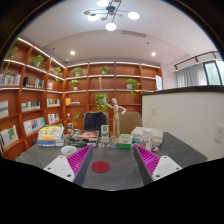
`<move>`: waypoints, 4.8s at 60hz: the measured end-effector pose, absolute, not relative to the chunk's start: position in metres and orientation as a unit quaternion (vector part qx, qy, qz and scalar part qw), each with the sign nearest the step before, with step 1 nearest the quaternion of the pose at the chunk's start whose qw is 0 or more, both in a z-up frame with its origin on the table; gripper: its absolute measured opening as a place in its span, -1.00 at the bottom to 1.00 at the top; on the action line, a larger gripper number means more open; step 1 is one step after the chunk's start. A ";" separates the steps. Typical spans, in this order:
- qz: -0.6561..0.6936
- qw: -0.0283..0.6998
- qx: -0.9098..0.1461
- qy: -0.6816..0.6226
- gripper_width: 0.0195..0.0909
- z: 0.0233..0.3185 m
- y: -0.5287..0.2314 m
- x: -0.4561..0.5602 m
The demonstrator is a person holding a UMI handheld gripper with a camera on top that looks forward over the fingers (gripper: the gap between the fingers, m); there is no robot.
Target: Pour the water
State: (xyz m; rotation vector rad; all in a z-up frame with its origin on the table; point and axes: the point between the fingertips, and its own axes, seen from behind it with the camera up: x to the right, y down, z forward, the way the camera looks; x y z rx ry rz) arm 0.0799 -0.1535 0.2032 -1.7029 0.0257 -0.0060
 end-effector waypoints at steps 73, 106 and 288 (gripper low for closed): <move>-0.051 0.668 -0.742 0.013 -0.60 0.095 0.033 0.241; -0.358 0.573 -0.656 -0.337 -0.60 0.130 0.032 0.100; -0.022 0.632 -0.773 0.040 0.75 0.121 -0.155 0.103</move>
